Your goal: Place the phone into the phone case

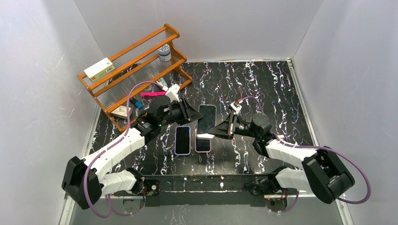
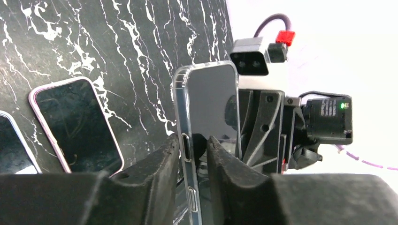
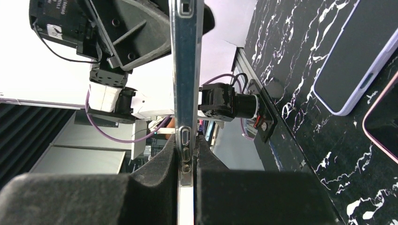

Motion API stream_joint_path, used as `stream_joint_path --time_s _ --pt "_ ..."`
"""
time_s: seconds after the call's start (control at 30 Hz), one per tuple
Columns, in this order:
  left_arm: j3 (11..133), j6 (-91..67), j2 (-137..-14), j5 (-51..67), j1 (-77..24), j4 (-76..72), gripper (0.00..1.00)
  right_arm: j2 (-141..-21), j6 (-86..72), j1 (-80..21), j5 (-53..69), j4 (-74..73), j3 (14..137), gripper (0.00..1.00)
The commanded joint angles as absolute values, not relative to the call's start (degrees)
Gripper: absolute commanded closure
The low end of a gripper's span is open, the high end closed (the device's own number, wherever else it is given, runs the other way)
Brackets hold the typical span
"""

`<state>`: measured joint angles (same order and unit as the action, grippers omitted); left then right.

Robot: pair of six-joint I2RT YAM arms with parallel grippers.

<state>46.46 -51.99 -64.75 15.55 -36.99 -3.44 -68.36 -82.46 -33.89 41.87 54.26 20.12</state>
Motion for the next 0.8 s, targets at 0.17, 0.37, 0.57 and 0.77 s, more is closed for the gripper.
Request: stream_joint_path --time_s 0.17,0.37,0.57,0.77 --pt "48.98 -45.68 -65.4 15.23 -36.65 1.17 0.75 -64.99 -74.46 -34.1 40.39 45.83 24.03 0.99" --pt "52.68 -36.32 -65.05 8.98 -36.65 12.58 0.27 -61.49 -64.25 -33.41 37.91 25.46 27.68 0.99" --pt "53.57 -28.3 -65.0 4.65 -36.65 17.59 0.02 -61.33 -47.58 -31.81 32.57 -4.64 35.37 0.99" --pt "51.86 -24.62 -63.46 0.87 -36.64 19.07 0.02 -66.95 -37.73 -29.96 31.48 -18.54 39.86 0.99"
